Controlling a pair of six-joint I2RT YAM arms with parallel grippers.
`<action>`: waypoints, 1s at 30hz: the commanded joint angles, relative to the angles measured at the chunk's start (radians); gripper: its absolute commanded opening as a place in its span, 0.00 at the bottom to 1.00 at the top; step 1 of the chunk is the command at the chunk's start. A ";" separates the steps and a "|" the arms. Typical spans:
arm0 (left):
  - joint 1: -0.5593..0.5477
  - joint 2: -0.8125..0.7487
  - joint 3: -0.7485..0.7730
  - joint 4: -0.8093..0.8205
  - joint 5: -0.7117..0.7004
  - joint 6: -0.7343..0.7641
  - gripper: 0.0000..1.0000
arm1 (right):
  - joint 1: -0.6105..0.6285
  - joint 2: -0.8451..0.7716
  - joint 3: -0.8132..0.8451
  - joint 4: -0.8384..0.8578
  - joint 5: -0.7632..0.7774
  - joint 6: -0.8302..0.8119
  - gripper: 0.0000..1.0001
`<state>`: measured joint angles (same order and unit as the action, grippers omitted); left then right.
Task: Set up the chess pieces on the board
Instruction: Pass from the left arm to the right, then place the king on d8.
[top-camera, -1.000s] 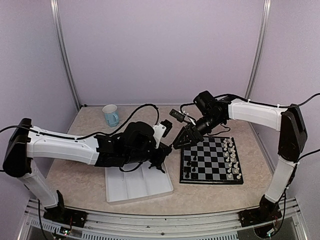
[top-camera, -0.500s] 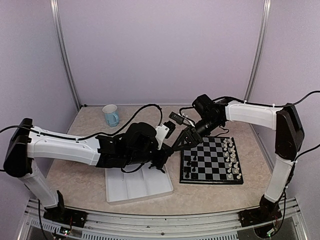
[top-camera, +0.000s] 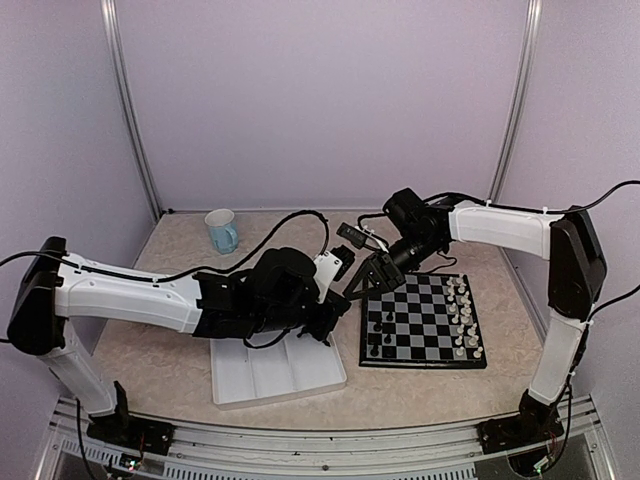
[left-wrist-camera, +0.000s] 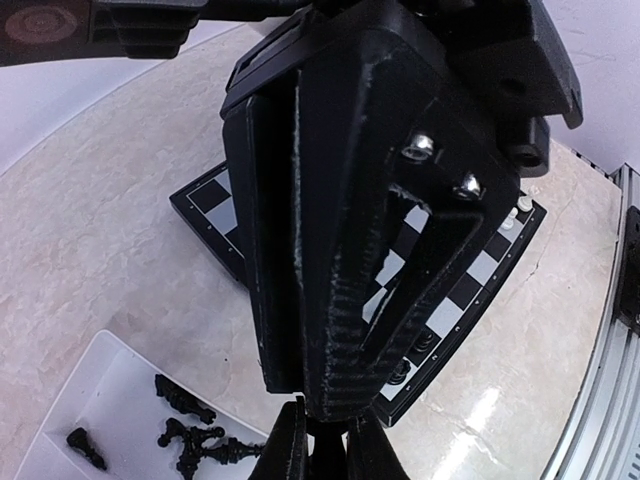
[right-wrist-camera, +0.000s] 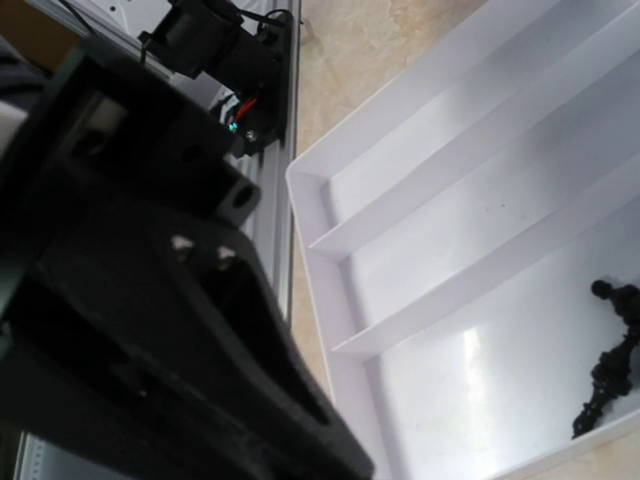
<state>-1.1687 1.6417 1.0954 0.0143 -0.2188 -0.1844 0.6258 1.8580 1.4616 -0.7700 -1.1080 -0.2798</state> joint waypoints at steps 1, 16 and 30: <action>-0.009 0.010 0.035 0.028 -0.012 0.019 0.09 | 0.010 0.020 0.009 -0.013 -0.032 -0.012 0.11; 0.012 -0.011 -0.021 0.067 -0.133 -0.048 0.66 | -0.034 -0.063 0.015 0.017 0.301 -0.074 0.00; 0.119 -0.110 -0.158 0.138 -0.053 -0.163 0.70 | -0.060 -0.103 -0.077 0.118 0.788 -0.159 0.00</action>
<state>-1.0874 1.5917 0.9730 0.0982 -0.3012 -0.2852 0.5655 1.7779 1.4208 -0.6872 -0.4683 -0.4034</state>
